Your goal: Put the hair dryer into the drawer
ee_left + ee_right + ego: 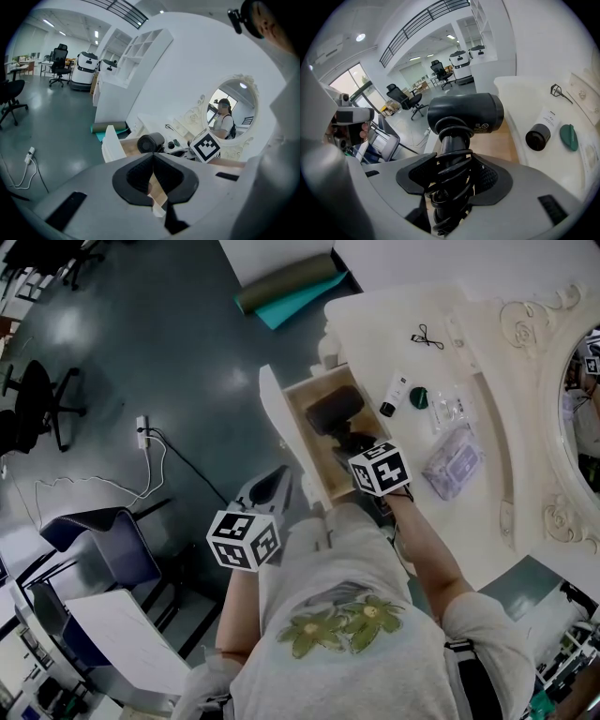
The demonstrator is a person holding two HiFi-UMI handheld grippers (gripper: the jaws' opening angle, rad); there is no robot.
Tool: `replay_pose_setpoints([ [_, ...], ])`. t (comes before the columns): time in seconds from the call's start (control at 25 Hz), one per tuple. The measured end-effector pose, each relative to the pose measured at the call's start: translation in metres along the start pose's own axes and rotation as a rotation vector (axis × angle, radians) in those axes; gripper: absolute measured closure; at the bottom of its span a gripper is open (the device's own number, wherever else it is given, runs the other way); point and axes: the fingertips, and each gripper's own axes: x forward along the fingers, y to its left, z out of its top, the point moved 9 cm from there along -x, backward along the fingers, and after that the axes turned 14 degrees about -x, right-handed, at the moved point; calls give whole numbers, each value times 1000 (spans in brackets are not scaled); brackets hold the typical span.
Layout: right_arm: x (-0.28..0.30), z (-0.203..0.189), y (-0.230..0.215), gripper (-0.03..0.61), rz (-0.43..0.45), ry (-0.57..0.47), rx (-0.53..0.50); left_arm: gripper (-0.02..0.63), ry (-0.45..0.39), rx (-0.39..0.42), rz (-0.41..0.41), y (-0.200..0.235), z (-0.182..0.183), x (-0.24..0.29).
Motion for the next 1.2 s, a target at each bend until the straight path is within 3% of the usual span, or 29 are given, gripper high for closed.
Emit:
replay_pose_setpoints([
  [1.2,35,-14,-12,351,2,88,7,603,37,-34,6,12,-11,10],
])
